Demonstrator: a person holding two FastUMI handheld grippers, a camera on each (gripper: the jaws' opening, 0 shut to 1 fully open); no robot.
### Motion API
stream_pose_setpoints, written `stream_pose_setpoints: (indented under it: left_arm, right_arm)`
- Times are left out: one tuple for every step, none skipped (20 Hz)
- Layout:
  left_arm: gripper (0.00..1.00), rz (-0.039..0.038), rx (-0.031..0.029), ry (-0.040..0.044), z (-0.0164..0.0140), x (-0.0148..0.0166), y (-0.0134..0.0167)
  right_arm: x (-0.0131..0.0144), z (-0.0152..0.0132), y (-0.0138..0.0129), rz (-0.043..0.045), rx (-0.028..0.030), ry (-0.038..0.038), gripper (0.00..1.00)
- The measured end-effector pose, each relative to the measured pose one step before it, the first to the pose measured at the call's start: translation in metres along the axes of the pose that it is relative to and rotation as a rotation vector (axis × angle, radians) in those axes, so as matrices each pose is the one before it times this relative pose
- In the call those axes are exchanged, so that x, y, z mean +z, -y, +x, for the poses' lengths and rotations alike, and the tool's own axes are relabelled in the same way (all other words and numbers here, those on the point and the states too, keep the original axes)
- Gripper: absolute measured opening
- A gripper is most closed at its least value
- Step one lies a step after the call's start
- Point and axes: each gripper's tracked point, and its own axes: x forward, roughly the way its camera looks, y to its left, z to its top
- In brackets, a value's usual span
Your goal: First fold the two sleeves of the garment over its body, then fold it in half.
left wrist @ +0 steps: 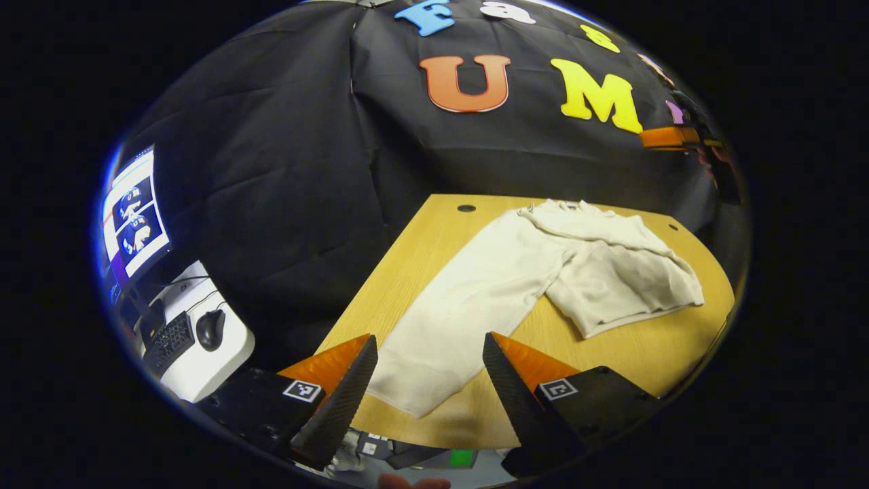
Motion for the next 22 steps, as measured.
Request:
stream_pose_setpoints:
  left_arm:
    - [1.0, 0.00338, 0.00499, -0.01622, 0.00417, -0.00733, -0.0067]
    - [1.0, -0.00887, 0.01227, -0.00869, 0.0048, -0.00464, -0.00634]
    - [1.0, -0.01894, 0.00215, -0.01656, 0.00685, -0.0065, -0.00445]
    - [1.0, -0.01286, -0.00353, -0.02717, 0.00774, -0.00842, -0.0014]
    - [1.0, 0.00076, -0.00164, -0.02242, 0.00623, -0.00624, -0.00346]
    - [1.0, 0.00494, -0.0081, -0.02257, 0.00655, -0.00507, -0.00104]
    - [1.0, -0.00103, -0.02616, -0.03023, 0.00517, -0.00823, 0.00116]
    - [0.98, 0.00055, -0.02326, -0.01945, 0.00402, -0.00499, 0.00036]
    - [0.92, 0.00251, -0.02206, -0.01759, 0.00192, -0.00347, 0.0005]
    - [0.94, 0.00528, -0.0163, 0.00968, 0.00049, 0.00177, 0.00061]
    - [0.87, 0.00367, -0.01548, -0.01088, -0.00034, -0.0021, 0.0004]
    - [0.86, 0.00248, -0.01318, 0.00435, -0.00026, -0.00011, -0.00015]
    - [0.85, 0.00473, -0.00737, -0.00702, -0.00014, -0.00219, -0.00161]
    - [0.84, 0.00476, -0.00614, -0.01027, -0.00036, 0.00027, -0.00036]
    - [0.77, 0.00551, -0.00529, -0.01503, 0.00003, -0.00171, -0.00126]
    - [0.72, 0.00855, -0.00384, -0.01519, 0.00058, 0.0014, 0.00031]
    - [0.71, 0.01344, -0.00791, -0.01681, 0.00075, 0.00025, 0.00225]
    - [0.7, 0.01552, -0.02376, -0.00886, 0.00008, 0.00144, 0.00669]
    - [0.59, 0.0225, -0.00725, 0.00475, 0.00086, 0.00416, 0.00613]
    - [0.44, 0.02209, 0.01676, -0.0026, 0.00384, -0.00009, -0.00139]
    - [0.16, 0.01233, 0.00535, 0.00133, -0.00254, 0.00055, -0.00068]
    - [0.15, -0.00309, -0.00048, 0.00022, -0.00107, 0.00046, 0.0]
  right_arm:
    - [0.0029, -0.00591, -0.00955, -0.00955, 0.0149, 0.00262, 0.81]
    - [0.00159, -0.00507, -0.00531, -0.01417, 0.00955, 0.00435, 0.81]
    - [0.00005, -0.00385, -0.00248, -0.02063, 0.00521, 0.00586, 0.81]
    - [0.00027, -0.00423, -0.00331, -0.02187, 0.00672, 0.00092, 0.81]
    - [-0.00205, -0.00666, -0.00461, -0.01693, 0.00869, -0.00773, 0.81]
    - [-0.00198, -0.00347, -0.00292, -0.01184, 0.00265, -0.00893, 0.81]
    - [-0.00039, -0.00346, 0.00038, -0.02648, -0.00662, -0.00682, 0.81]
    - [-0.00004, -0.00133, 0.00055, -0.02264, -0.00102, 0.00068, 0.8]
    - [0.00168, 0.00263, -0.00442, -0.00887, 0.00212, 0.00529, 0.8]
    - [0.00226, -0.00167, -0.0042, 0.0037, 0.00441, 0.00352, 0.81]
    - [0.00056, -0.00246, -0.00282, 0.00671, 0.00155, 0.00099, 0.81]
    - [0.00116, -0.00054, 0.00102, 0.00734, -0.00134, 0.00026, 0.81]
    - [0.00072, 0.00061, -0.00056, 0.00432, 0.00183, 0.00183, 0.81]
    - [0.00115, -0.00012, -0.00007, -0.00092, -0.0008, 0.00071, 0.81]
    - [0.00057, -0.00082, -0.00027, -0.00261, -0.00069, 0.00168, 0.81]
    - [0.00208, -0.00192, -0.00133, 0.00598, 0.00287, 0.00757, 0.81]
    - [0.00132, 0.00003, -0.00034, 0.01023, 0.00007, 0.00377, 0.81]
    - [-0.00106, 0.00015, 0.00071, 0.01385, -0.00177, -0.00141, 0.81]
    - [-0.00199, 0.00099, 0.00172, 0.01124, -0.00487, -0.00306, 0.81]
    - [-0.00187, 0.00066, 0.00182, 0.00902, -0.00679, -0.0042, 0.81]
    - [-0.00139, 0.0002, 0.00158, 0.0066, -0.00538, -0.00299, 0.81]
    - [-0.00071, -0.00147, 0.00318, 0.00482, -0.00643, -0.00123, 0.81]
